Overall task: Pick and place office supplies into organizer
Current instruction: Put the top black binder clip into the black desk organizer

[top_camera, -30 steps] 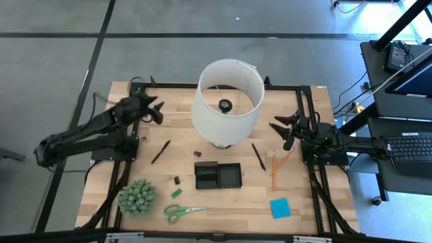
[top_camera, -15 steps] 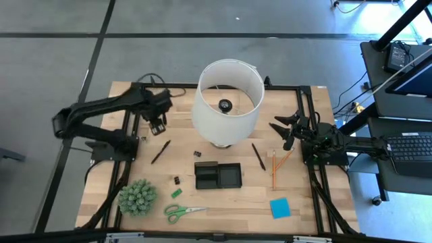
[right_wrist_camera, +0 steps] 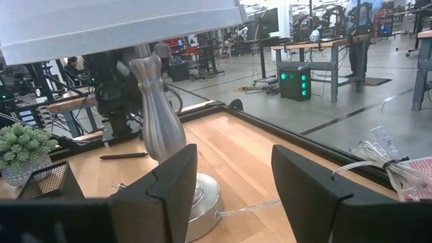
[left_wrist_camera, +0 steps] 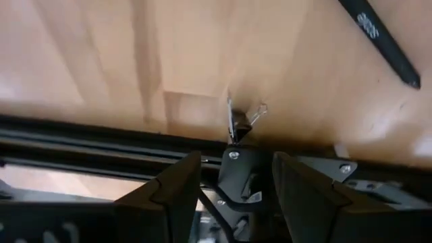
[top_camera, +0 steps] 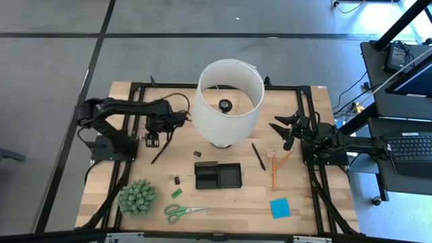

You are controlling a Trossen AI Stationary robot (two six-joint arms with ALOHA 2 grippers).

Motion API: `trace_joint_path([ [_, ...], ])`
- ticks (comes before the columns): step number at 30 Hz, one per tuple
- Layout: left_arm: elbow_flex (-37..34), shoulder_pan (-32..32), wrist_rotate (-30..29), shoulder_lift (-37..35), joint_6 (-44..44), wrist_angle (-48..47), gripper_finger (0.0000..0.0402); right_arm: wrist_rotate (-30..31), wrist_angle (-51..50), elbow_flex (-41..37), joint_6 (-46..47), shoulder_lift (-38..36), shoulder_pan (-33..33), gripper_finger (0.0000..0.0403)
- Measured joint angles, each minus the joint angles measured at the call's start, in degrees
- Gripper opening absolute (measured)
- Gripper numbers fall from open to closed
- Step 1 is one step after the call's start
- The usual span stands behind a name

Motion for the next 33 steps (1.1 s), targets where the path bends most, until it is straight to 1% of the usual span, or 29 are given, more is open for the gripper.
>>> trace_joint_path([
  [7, -0.07, -2.49, 0.0, 7.36, 2.71, 0.25, 0.018, 0.01, 0.01, 0.01, 0.26, 0.01, 0.0, 0.0193],
  [11, -2.15, -2.75, 0.0, 9.94, 4.08, 0.26, 0.018, 0.26, 0.03, 0.01, 1.51, 0.01, 0.02, 0.0193],
  [15, -5.08, -2.75, -0.14, 10.56, 3.99, 0.87, 0.018, 0.45, 0.05, 0.02, 1.48, 0.0, 0.0, 0.0193],
  [19, -7.77, -2.75, -1.05, 10.54, 4.07, 3.94, 0.018, 1.47, 0.09, 0.01, 1.46, 0.01, 0.0, 0.0193],
  [24, -10.09, -2.97, -7.53, 10.54, 4.47, 7.11, 0.018, 2.38, 0.18, 0.01, 1.49, -0.01, 0.0, 0.0193],
  [25, -10.52, -2.95, -7.82, 10.54, 4.84, 7.61, 0.018, 2.4, 0.2, 0.0, 1.49, 0.0, 0.0, 0.0193],
  [27, -11.2, -2.97, -7.07, 10.54, 5.59, 9.2, 0.018, 2.4, 0.23, -0.01, 1.5, 0.0, 0.02, 0.0193],
  [30, -12.01, -2.97, -4.39, 10.54, 5.88, 11.08, 0.018, 2.43, 0.25, -0.01, 1.5, 0.01, 0.02, 0.0193],
  [33, -12.2, -2.97, -4.04, 10.54, 5.97, 13.02, 0.018, 2.49, 0.25, -0.01, 1.49, -0.01, 0.0, 0.0193],
])
